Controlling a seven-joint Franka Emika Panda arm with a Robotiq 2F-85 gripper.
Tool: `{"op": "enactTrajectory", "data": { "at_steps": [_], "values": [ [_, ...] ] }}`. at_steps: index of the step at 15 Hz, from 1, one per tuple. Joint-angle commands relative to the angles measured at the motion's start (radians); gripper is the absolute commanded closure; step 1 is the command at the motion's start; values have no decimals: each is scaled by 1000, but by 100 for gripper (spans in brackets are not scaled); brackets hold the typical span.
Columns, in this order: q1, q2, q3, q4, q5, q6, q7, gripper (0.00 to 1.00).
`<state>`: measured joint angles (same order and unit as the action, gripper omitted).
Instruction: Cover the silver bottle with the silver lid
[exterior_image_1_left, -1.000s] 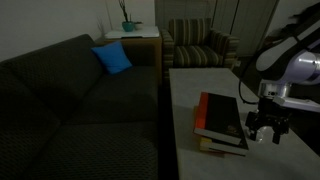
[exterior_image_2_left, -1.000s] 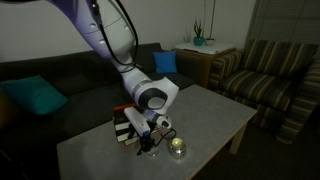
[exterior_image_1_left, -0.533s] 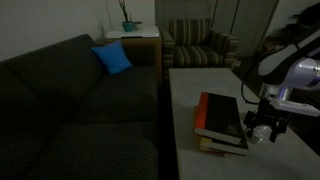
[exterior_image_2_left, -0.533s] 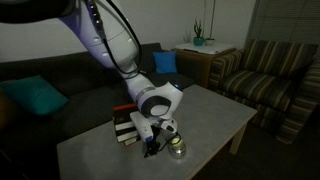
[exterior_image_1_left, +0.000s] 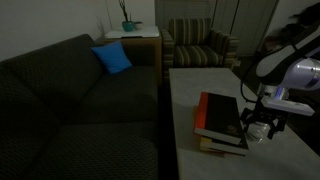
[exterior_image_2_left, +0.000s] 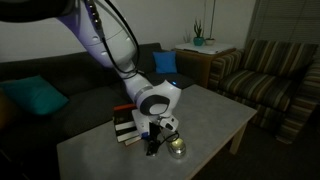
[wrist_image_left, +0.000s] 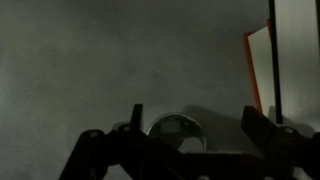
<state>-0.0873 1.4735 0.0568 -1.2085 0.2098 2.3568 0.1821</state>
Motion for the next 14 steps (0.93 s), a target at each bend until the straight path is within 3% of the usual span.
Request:
{"op": "enactTrajectory", "data": {
  "at_steps": [1, 4, 10, 14],
  "values": [
    [7, 0, -10, 5, 8, -29, 5, 0],
    [8, 0, -11, 12, 8, -75, 5, 0],
    [58, 0, -85, -17, 1, 48, 137, 0],
    [55, 1, -98, -29, -7, 98, 141, 0]
  ]
}}
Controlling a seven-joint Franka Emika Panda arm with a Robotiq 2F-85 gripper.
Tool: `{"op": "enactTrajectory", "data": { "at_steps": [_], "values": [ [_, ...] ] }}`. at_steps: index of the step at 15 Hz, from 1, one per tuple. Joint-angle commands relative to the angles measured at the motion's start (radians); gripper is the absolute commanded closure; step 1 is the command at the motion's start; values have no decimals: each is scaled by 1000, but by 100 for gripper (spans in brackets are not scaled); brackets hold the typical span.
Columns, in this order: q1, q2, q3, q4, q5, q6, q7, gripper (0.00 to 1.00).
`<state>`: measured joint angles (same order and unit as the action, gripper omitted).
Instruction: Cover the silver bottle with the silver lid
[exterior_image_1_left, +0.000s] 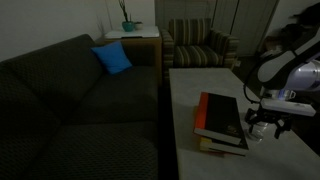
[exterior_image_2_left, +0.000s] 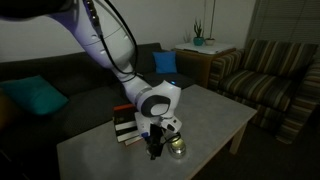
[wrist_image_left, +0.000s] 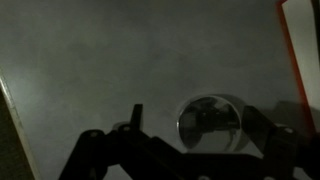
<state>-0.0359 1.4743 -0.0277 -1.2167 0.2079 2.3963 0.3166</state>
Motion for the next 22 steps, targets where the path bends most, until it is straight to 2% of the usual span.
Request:
{"op": "enactTrajectory", "data": {
  "at_steps": [1, 7, 17, 18, 22],
  "values": [
    [1, 0, -16, -24, -9, 80, -3, 0],
    [-27, 1, 8, -28, -30, 160, -116, 0],
    [-52, 1, 23, -22, -87, 63, -313, 0],
    [-36, 1, 12, -17, -73, 89, -251, 0],
    [-34, 1, 12, -15, -76, 88, -249, 0]
  ]
}}
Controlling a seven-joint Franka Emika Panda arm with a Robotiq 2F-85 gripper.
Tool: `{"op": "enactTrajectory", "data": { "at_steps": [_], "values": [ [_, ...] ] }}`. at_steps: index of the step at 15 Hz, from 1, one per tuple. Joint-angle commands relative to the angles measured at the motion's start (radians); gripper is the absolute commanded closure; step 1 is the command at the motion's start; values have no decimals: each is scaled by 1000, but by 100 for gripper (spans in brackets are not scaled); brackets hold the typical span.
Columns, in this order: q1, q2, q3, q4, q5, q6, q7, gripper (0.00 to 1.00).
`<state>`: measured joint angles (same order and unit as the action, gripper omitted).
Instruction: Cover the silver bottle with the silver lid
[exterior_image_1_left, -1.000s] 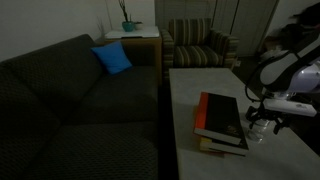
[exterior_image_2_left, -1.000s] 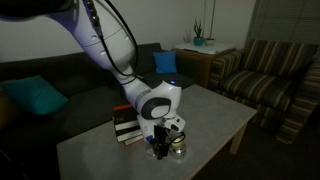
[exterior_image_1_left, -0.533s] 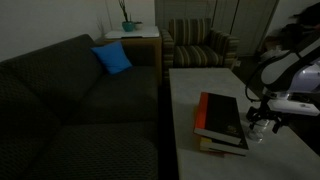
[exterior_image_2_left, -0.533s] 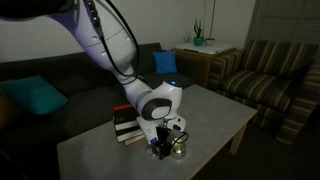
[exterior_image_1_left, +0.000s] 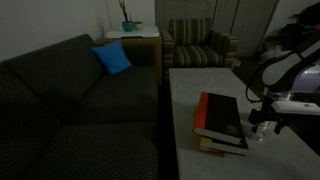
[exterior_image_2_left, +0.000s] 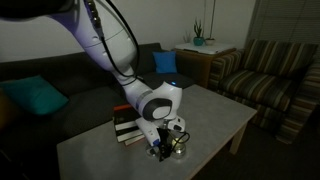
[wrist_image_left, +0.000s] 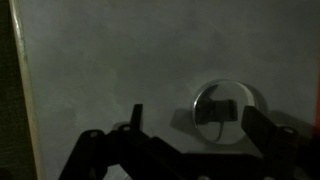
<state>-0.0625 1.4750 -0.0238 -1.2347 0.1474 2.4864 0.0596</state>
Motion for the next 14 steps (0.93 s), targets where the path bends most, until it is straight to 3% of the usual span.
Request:
{"op": "enactTrajectory", "data": {
  "at_steps": [1, 9, 14],
  "values": [
    [-7, 0, 8, 3, -15, -2, 8, 0],
    [97, -1, -33, 20, -138, 1, 20, 0],
    [86, -1, -26, 17, -160, -23, -14, 0]
  ]
}}
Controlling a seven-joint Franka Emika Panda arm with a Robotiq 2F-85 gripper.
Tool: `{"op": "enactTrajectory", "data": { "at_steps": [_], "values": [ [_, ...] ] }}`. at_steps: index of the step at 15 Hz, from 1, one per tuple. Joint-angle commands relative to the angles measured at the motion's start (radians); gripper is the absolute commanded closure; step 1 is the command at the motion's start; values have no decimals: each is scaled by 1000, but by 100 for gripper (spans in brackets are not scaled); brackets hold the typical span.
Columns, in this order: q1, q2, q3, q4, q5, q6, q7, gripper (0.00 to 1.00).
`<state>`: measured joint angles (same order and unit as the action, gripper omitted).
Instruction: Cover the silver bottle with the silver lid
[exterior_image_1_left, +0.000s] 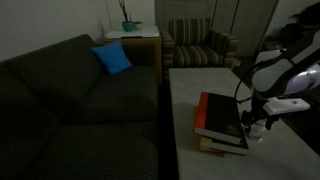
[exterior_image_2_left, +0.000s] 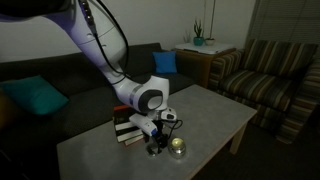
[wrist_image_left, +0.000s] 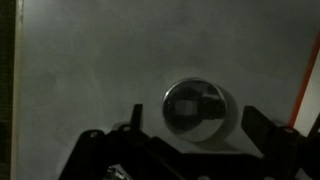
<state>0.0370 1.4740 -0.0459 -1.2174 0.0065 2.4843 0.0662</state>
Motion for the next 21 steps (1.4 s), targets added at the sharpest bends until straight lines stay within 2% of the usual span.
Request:
{"op": "enactTrajectory", "data": {
  "at_steps": [1, 4, 6, 18, 21],
  "values": [
    [-25, 0, 5, -3, -21, -22, -45, 0],
    [-38, 0, 15, -4, -29, -46, -98, 0],
    [-26, 1, 6, 1, -17, -32, -63, 0],
    [-29, 1, 8, 1, -17, -43, -67, 0],
    [32, -15, -36, -43, -18, -1, -4, 0]
  ]
}}
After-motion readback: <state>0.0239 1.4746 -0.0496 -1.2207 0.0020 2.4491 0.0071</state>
